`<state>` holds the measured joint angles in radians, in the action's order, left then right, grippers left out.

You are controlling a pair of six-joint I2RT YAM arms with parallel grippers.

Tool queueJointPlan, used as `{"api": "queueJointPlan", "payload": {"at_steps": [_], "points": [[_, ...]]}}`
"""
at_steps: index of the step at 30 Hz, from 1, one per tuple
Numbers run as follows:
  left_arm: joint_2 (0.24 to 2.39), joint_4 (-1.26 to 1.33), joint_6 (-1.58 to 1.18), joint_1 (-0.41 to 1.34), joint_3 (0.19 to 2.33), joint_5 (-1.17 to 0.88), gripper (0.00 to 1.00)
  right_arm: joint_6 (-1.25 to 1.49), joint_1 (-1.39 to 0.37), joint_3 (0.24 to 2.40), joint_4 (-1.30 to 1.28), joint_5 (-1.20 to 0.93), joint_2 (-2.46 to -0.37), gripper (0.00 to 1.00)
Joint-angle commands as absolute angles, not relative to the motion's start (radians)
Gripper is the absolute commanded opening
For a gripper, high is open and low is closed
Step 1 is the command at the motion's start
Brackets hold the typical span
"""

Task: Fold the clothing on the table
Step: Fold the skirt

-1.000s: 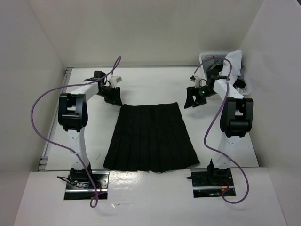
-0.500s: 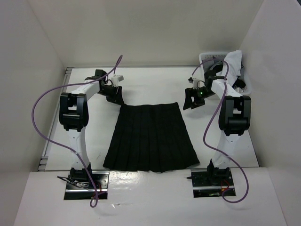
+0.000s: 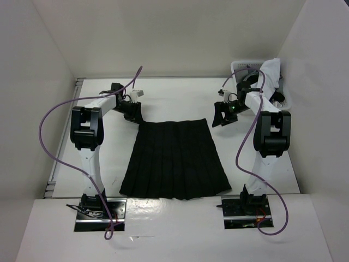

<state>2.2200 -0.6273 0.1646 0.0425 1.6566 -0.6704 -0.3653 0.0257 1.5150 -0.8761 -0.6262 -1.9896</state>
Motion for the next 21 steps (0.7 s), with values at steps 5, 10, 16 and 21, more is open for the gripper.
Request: {"api": "queueJointPlan", "payload": {"at_steps": [5, 10, 16, 21], "points": [[2.247, -0.635, 0.202, 0.046, 1.675, -0.698, 0.23, -0.382, 0.017, 1.559, -0.882, -0.658, -1.996, 0.75], [2.247, -0.635, 0.202, 0.046, 1.675, -0.689, 0.02, -0.391, 0.008, 1.597, -0.882, -0.722, -2.048, 0.75], [2.227, -0.635, 0.202, 0.046, 1.675, -0.657, 0.00, -0.402, -0.032, 1.686, -0.904, -0.791, -2.121, 0.73], [2.218, -0.644, 0.202, 0.046, 1.675, -0.647, 0.00, -0.402, -0.041, 1.730, -0.894, -0.792, -2.160, 0.69]]}}
